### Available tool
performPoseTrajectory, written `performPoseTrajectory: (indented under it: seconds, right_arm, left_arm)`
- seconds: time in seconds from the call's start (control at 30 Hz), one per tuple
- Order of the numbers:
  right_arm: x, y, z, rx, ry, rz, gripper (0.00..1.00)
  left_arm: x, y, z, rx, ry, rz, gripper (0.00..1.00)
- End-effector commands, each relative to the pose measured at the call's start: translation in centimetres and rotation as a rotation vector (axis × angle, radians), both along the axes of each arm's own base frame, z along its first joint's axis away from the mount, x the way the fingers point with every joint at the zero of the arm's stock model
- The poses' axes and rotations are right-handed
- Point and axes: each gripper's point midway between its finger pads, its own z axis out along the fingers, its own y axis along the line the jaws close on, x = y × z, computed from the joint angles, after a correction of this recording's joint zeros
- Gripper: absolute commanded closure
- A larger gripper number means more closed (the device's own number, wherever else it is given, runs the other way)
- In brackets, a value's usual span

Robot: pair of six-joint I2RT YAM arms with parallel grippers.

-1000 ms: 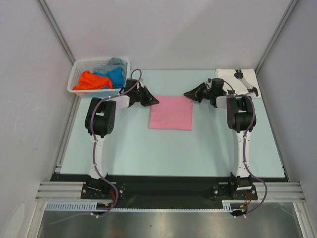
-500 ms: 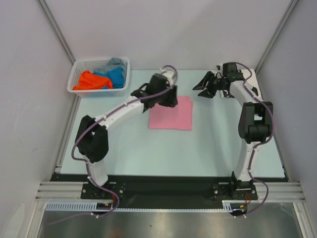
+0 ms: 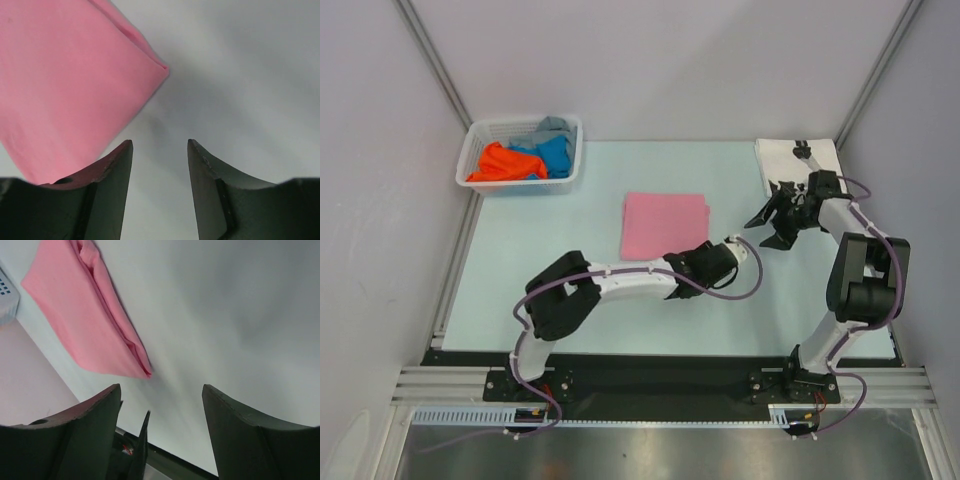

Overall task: Fold and stack the t-shirts
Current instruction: Neatly place the folded tshirt to the corner

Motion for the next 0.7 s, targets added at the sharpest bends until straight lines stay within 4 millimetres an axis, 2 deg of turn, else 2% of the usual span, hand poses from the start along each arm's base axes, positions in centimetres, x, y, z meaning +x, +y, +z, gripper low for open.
performPoseTrajectory:
  seconds: [0.0, 0.03, 0.1, 0.13, 0.23, 0.3, 0.43, 0.67]
  right_arm:
    - [0.3, -0.1, 3.7, -0.013, -0.139, 0.009, 0.27]
    - [0.4, -0.2, 3.9, -0.016, -0.153, 0.006, 0.27]
    - [0.3, -0.5, 3.8, -0.014, -0.157, -0.005, 0.27]
    - [0.4, -0.6, 4.1, -0.015, -0.171, -0.011, 0.27]
    - [0.0, -0.7, 4.1, -0.003, -0.179, -0.021, 0.27]
    - [-0.2, -0.5, 4.1, 0.005, -0.181, -0.019, 0.27]
    - [-0.6, -0.5, 4.1, 0.007, -0.192, -0.017, 0.27]
    - [-1.2, -0.3, 4.3, 0.013, -0.204, -0.008, 0.27]
  left_arm:
    - [1.5, -0.6, 1.5, 0.087, -0.171, -0.008, 0.47]
    - [1.5, -0.6, 0.5, 0.121, -0.180, -0.014, 0.47]
    - [1.3, -0.8, -0.1, 0.158, -0.220, -0.024, 0.50]
    - [1.4, -0.7, -1.0, 0.182, -0.230, -0.023, 0.51]
    - [1.9, -0.3, -1.5, 0.261, -0.308, -0.007, 0.55]
    - [2.1, -0.6, -2.6, 0.301, -0.333, -0.024, 0.58]
    - [2.4, -1.3, -3.9, 0.341, -0.346, -0.057, 0.65]
    - [2.3, -2.4, -6.3, 0.387, -0.306, -0.149, 0.68]
